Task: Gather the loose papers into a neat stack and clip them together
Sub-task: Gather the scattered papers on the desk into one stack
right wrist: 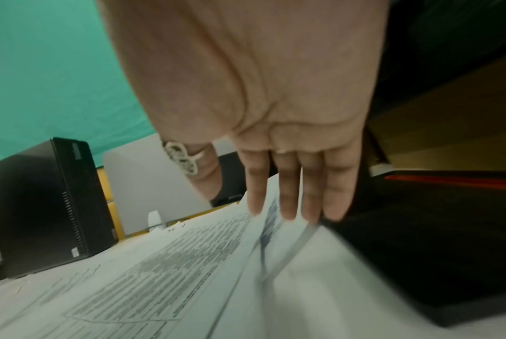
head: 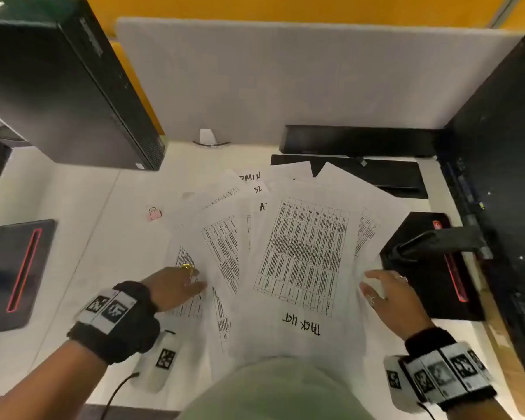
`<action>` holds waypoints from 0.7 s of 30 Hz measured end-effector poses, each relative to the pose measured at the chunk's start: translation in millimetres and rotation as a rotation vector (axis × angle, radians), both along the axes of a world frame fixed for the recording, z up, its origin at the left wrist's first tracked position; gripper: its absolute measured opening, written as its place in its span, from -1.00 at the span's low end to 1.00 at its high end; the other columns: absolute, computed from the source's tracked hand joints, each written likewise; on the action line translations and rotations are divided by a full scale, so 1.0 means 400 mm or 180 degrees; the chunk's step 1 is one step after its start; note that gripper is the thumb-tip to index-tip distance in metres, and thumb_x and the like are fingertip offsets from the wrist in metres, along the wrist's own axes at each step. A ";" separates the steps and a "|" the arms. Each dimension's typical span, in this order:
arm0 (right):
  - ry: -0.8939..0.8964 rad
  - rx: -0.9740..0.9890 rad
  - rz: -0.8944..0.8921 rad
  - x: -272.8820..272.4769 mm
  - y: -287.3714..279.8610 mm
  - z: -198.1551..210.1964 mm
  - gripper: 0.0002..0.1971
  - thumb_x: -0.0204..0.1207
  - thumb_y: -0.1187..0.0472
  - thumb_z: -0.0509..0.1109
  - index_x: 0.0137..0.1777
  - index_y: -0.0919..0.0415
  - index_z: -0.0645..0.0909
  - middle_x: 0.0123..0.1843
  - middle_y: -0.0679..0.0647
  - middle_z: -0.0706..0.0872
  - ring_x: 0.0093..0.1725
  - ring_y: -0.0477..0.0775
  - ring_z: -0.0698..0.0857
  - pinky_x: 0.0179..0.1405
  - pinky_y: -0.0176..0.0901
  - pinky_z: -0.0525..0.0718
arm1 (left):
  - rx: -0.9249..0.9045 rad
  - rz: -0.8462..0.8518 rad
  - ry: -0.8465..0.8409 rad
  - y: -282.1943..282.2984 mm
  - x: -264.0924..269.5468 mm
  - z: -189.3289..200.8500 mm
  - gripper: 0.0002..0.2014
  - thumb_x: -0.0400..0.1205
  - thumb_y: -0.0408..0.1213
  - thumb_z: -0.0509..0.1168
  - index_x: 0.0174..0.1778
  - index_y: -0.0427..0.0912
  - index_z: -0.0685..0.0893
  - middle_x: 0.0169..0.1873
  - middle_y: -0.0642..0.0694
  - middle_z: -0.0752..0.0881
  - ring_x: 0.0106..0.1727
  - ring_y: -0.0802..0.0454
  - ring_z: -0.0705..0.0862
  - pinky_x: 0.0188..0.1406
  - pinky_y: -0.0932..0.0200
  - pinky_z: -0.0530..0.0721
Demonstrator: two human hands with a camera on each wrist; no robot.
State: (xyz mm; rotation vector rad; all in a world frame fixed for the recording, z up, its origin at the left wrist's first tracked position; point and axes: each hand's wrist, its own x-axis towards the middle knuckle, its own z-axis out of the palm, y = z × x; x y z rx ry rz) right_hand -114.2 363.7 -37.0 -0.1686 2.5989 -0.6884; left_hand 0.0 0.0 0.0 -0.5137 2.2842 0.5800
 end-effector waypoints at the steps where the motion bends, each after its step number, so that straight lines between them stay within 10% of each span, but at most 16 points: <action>1: 0.0152 0.0018 -0.0085 -0.018 -0.023 -0.020 -0.62 0.51 0.11 0.34 0.30 0.23 0.52 0.30 0.22 0.58 0.33 0.22 0.51 0.31 -0.05 0.46 | -0.0172 0.0194 0.0020 0.001 -0.028 -0.022 -0.43 0.65 0.09 0.03 0.44 -0.26 0.36 0.43 -0.23 0.48 0.42 -0.16 0.47 0.42 0.07 0.40; 7: -0.0175 -0.0147 -0.0675 -0.057 -0.117 -0.058 -0.36 0.48 0.02 0.36 0.46 0.35 0.28 0.43 0.35 0.46 0.42 0.31 0.44 0.42 0.07 0.41 | -0.0466 0.1490 0.0259 0.050 -0.098 -0.119 -0.02 0.51 0.26 0.15 0.55 -0.29 -0.24 0.47 -0.42 0.36 0.42 -0.39 0.41 0.42 -0.19 0.45; 14: -0.0469 -0.0249 -0.0865 -0.058 -0.126 -0.070 -0.42 0.46 0.00 0.38 0.37 0.30 0.34 0.30 0.25 0.62 0.28 0.28 0.58 0.20 -0.04 0.53 | 0.0224 0.2624 0.1058 0.092 -0.117 -0.143 0.21 0.40 -0.02 0.47 0.50 -0.28 -0.44 0.57 -0.42 0.11 0.54 -0.36 0.22 0.54 -0.19 0.29; 21: -0.0398 -0.0373 -0.0861 -0.038 -0.152 -0.068 -0.54 0.44 0.08 0.43 0.22 0.34 0.44 0.23 0.26 0.68 0.21 0.29 0.63 0.14 -0.03 0.57 | 0.0579 0.2594 0.1550 0.114 -0.086 -0.162 -0.53 0.46 -0.13 0.43 0.16 -0.37 0.56 0.10 -0.35 0.72 0.04 -0.23 0.68 0.04 -0.04 0.67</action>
